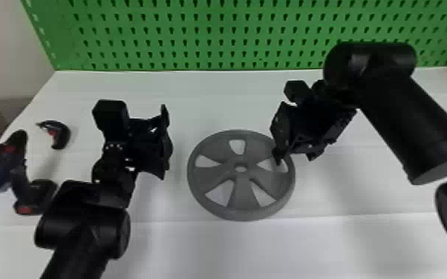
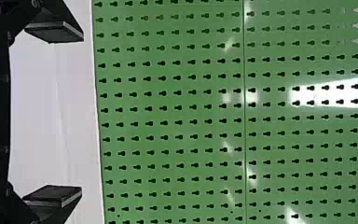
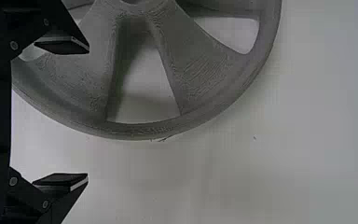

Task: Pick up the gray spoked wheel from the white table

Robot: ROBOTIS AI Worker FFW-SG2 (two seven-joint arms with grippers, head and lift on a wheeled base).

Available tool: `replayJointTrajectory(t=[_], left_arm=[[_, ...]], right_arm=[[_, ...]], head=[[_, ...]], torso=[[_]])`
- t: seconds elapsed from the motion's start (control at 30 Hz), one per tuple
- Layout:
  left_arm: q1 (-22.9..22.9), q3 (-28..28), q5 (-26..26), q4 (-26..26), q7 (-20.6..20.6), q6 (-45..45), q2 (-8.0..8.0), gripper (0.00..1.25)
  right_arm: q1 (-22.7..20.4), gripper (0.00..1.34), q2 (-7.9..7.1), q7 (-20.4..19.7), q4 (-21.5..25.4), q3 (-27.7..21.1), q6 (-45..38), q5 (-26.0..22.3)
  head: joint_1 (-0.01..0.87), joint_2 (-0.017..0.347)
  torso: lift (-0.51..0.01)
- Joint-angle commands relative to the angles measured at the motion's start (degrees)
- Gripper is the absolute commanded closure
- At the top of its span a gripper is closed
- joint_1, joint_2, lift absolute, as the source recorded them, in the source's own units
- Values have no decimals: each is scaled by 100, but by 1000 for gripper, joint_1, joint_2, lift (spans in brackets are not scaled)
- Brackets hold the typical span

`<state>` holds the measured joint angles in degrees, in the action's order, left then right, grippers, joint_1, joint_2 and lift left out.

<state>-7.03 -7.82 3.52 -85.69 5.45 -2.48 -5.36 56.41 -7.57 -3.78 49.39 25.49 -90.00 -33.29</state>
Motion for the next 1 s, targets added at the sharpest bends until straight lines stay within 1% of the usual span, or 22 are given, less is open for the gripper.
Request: replayJointTrajectory(t=[0.0,0.17,0.3,0.47,0.6,0.77,0.83,0.87,0.9,0.97], left_arm=[[0,-9,0,0,0,2,0,128],[-17,-18,0,18,0,2,0,128],[-17,-18,0,26,0,2,0,128],[-17,-9,0,26,0,2,0,128],[-9,0,8,26,0,2,0,128],[0,0,0,35,0,2,0,127],[0,9,0,35,0,2,0,128],[9,9,0,35,0,2,0,128],[9,9,0,26,0,2,0,128],[18,18,0,35,0,2,0,128]], right_arm=[[28,308,-8,0,0,88,-8,-2],[45,308,1,0,-26,202,-8,7],[72,309,45,0,-123,246,79,77],[133,306,159,0,-281,282,404,280],[221,303,247,-9,-308,536,624,552],[256,303,335,-44,-422,501,861,605],[265,303,352,-211,-448,475,1011,552],[265,303,361,-352,-466,457,1055,447],[265,303,361,-580,-483,440,1107,262],[247,303,379,-1160,-510,431,1239,-204]], head=[[767,35],[767,35],[767,35],[767,35],[767,35],[767,35],[767,35],[767,35],[767,35],[767,35]], torso=[[-107],[-107],[-107],[-107],[-107],[-107],[-107],[-107],[-107],[-107]])
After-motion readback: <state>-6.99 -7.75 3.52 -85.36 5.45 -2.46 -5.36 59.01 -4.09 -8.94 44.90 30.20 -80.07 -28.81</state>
